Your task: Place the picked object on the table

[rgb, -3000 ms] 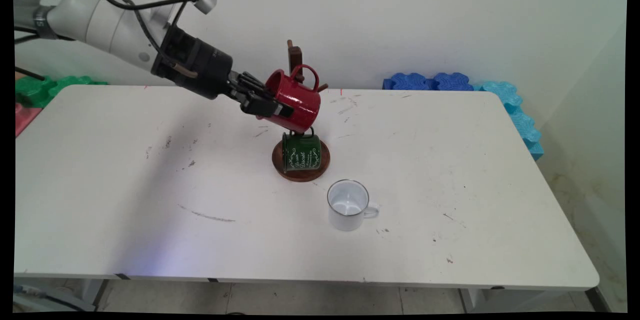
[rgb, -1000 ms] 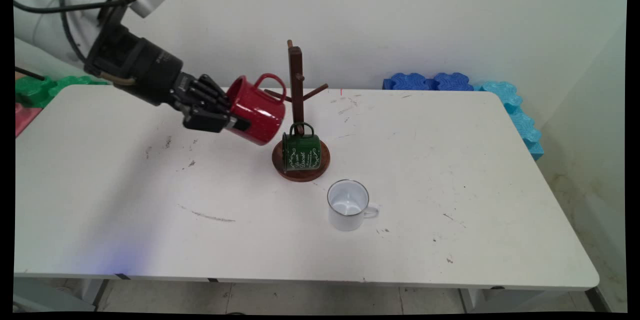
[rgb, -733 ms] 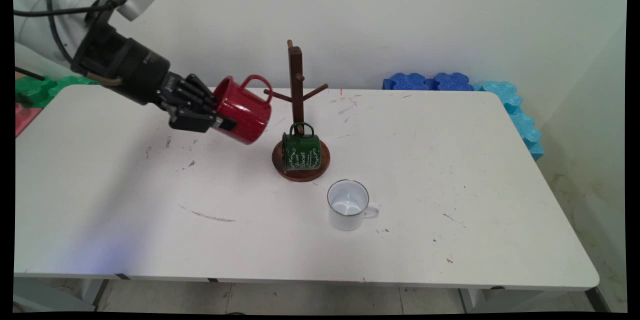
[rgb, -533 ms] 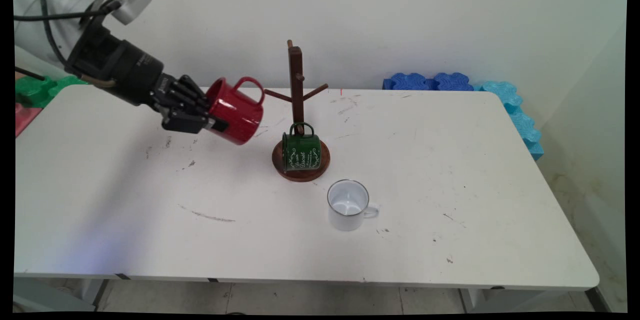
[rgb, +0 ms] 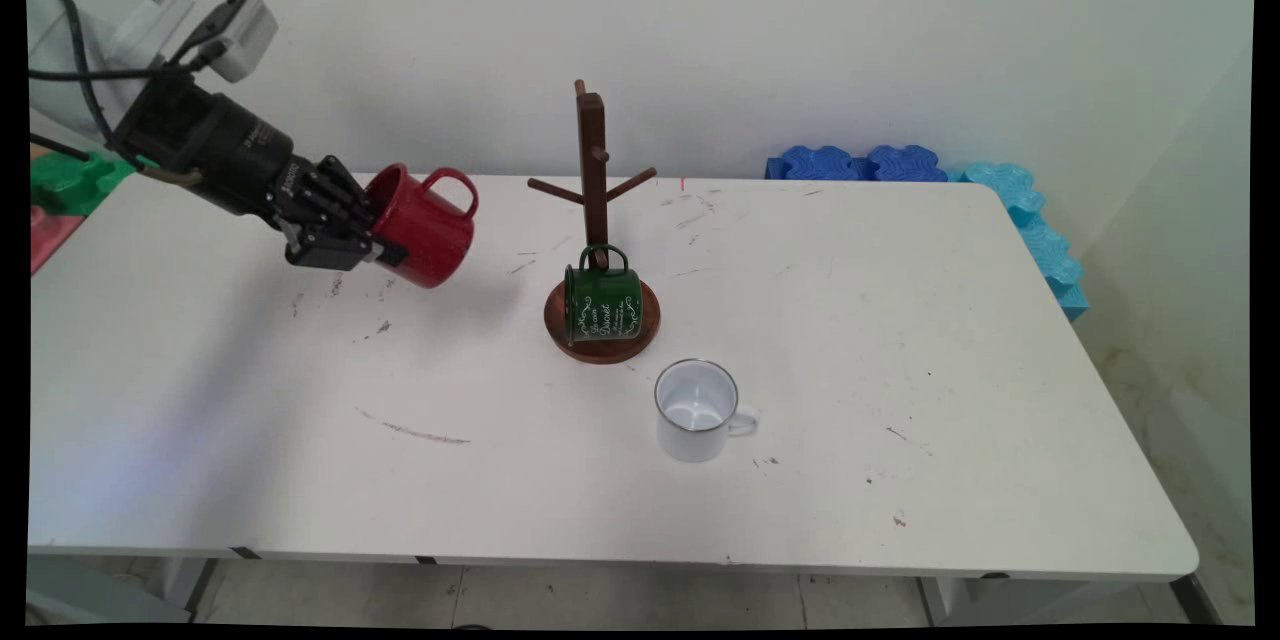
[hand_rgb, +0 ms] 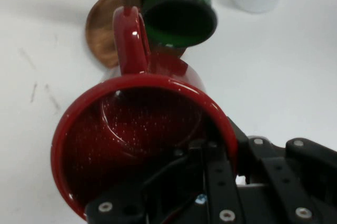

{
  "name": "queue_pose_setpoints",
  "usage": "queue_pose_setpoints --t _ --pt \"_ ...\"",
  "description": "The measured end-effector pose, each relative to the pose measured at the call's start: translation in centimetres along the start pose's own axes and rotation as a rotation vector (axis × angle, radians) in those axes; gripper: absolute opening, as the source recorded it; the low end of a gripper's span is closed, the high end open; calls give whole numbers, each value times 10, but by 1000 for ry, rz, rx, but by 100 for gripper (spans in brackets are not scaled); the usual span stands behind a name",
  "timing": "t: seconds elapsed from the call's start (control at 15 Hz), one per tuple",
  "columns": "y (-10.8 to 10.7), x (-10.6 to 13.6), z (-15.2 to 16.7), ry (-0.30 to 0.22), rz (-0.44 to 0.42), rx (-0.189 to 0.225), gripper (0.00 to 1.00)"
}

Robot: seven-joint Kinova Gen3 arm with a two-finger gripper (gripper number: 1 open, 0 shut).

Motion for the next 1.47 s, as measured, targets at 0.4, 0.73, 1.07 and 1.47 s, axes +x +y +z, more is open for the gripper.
queue_pose_setpoints --t 0.4,0.73,1.07,1.47 --pt "-22 -11 12 -66 53 49 0" --pt "-39 -17 34 -124 118 82 0" --pt "-49 -20 60 -174 178 97 0" --pt "-55 -22 91 -225 228 103 0"
